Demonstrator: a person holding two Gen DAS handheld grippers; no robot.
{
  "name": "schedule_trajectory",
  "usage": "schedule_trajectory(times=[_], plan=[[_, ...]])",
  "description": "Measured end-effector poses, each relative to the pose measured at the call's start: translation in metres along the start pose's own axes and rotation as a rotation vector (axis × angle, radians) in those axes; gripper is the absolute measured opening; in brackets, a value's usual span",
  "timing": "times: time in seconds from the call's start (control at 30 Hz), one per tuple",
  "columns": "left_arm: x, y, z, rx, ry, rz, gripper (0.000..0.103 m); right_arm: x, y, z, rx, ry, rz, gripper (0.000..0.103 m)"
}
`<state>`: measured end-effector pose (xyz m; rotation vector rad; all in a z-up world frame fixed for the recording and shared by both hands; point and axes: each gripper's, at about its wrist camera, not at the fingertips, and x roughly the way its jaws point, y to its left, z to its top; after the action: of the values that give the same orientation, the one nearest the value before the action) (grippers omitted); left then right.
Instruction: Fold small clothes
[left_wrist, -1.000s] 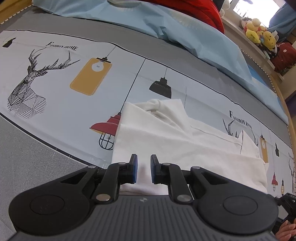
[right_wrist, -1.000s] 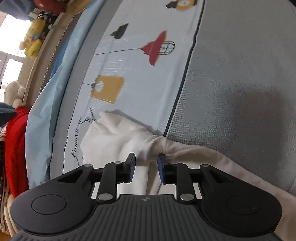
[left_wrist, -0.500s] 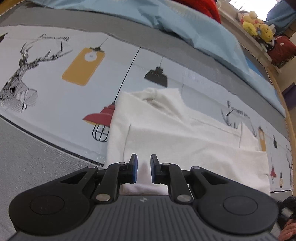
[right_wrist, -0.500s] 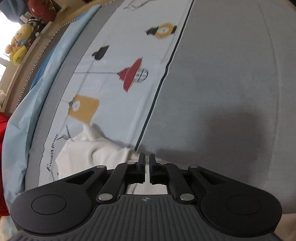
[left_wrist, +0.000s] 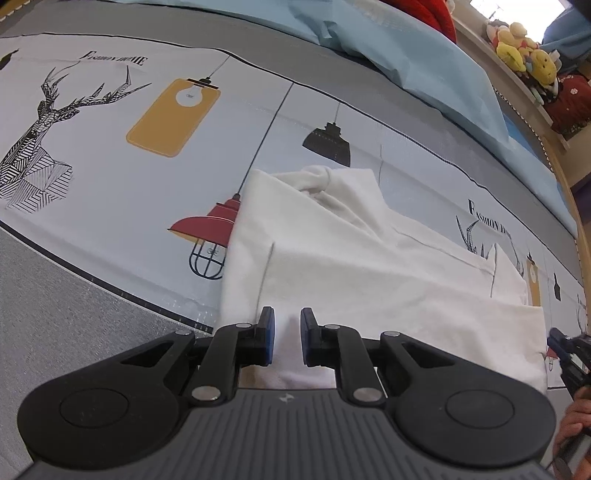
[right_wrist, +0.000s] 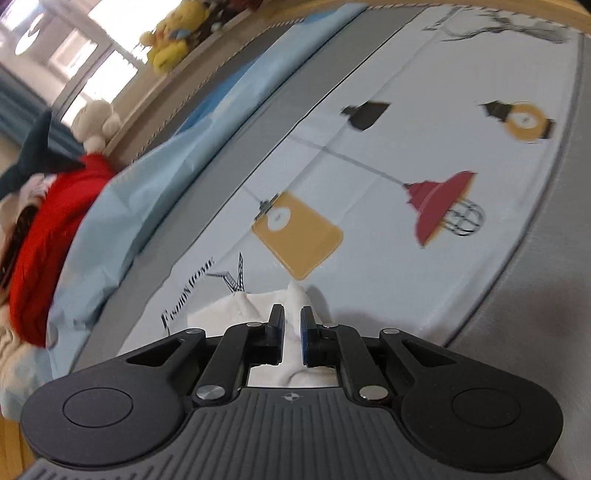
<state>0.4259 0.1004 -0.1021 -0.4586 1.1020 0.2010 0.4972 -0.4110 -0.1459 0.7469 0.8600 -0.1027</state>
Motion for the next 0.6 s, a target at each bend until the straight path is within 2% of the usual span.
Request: schedule_trajectory(times=[0.17, 0.23, 0.37, 0.6], plan=[[0.001, 0.003, 0.002, -0.005, 0.006, -0.004, 0.015, 0.031, 0.023, -0.008, -0.162, 0.063, -0.025, 0.009], [0.001, 0.004, 0.003, -0.006, 0.007, -0.006, 0.015, 0.041, 0.033, -0.013, -0.235, 0.095, -0.04, 0.019], [0.001, 0.005, 0.005, -0.01, 0.006, -0.009, 0.015, 0.045, 0.051, -0.025, -0.403, 0.077, -0.107, 0.026], [0.001, 0.004, 0.004, -0.011, 0.013, -0.021, 0.015, 0.039, 0.076, -0.053, -0.719, 0.063, -0.211, 0.027]])
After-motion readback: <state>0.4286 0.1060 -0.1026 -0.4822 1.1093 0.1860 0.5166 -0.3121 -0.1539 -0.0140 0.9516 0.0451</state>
